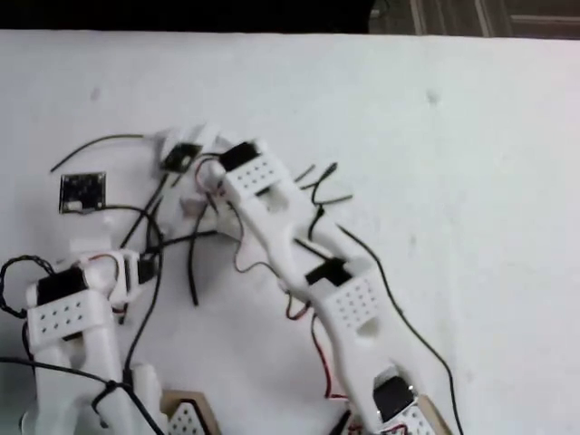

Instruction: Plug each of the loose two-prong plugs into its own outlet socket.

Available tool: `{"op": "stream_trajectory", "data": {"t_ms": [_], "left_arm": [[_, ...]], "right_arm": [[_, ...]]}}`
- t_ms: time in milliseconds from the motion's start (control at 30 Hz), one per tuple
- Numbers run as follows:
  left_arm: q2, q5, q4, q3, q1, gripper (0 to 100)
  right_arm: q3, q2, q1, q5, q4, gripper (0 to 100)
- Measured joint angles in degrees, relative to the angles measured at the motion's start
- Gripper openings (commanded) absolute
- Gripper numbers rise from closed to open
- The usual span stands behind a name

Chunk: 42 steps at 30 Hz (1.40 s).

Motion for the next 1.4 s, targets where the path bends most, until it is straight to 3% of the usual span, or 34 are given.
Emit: {"op": "stream_trajectory", "data": {"t_ms": [100,233,600,900,1000,1167,1400], "left_arm": [[0.0,0.0,0.0,0.0,0.0,30],[0.0,0.0,0.0,0.0,0.0,30],[0.0,0.0,0.0,0.0,0.0,30],[0.0,0.0,-0.1,0.0,0.0,30],[-0.1,0.0,-0.2,0.4,0.0,30],[-0.1,0.0,-1.2,1.2,0.0,30],[-0.2,0.0,-1.2,1.2,0.0,30]], "right_arm": [[-2.7,2.8,0.3,-0.1,0.8,18.0],[-4.5,4.2,0.6,-0.2,0.6,1.9],[-2.7,1.4,0.1,-0.1,11.4,1.7],[17.2,-14.1,0.2,-2.5,12.5,1.7],[23.0,-19.2,0.1,-2.5,12.5,3.6],[29.8,-25.3,0.4,-2.5,12.3,21.8],[38.2,-36.6,-4.3,-2.3,12.4,23.0]]}}
